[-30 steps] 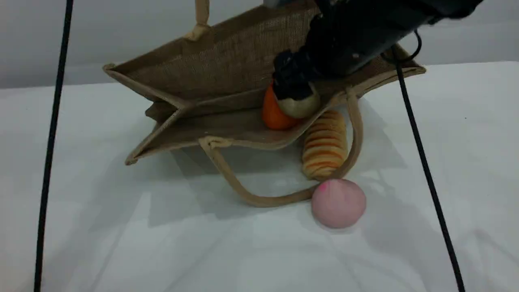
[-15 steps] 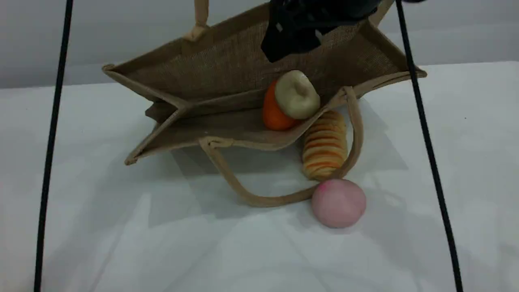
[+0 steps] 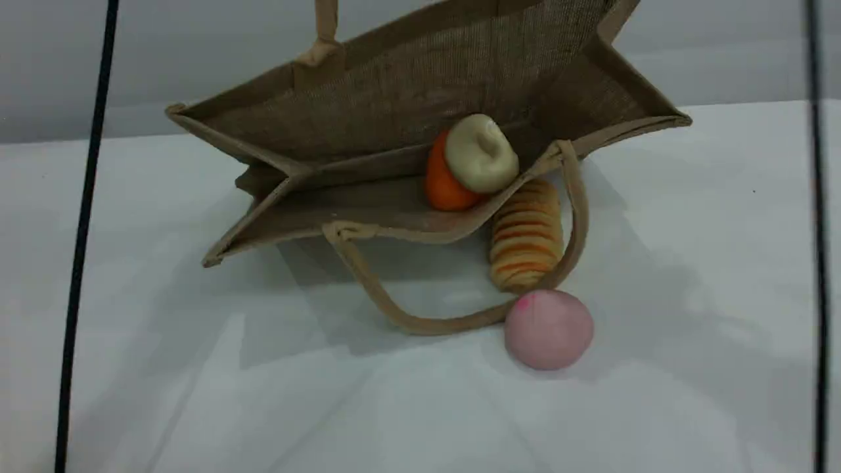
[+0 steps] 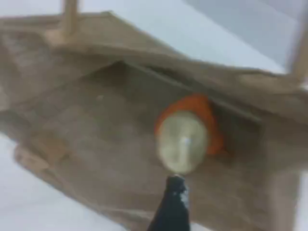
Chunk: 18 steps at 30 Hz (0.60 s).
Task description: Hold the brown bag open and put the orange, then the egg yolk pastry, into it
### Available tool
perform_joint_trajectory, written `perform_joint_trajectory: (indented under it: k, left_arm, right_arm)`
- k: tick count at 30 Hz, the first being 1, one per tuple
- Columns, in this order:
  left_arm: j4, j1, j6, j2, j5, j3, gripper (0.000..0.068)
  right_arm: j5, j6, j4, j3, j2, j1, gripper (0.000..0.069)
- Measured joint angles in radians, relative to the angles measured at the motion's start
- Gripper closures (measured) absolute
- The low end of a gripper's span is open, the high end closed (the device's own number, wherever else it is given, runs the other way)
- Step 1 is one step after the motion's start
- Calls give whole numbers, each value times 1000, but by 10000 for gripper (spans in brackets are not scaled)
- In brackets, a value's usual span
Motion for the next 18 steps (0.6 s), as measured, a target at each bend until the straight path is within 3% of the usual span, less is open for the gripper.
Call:
perform_joint_trajectory:
  k: [10, 15, 18]
  left_arm:
    - [-3, 0, 14, 0, 0, 0, 589]
    - [-3, 0, 36, 0, 0, 0, 579]
    - [-4, 0, 35, 0, 0, 0, 506]
  right_arm:
    - [0, 72, 8, 0, -108, -241, 107]
    - [4, 71, 11, 0, -108, -261, 107]
    - [7, 71, 12, 0, -108, -261, 107]
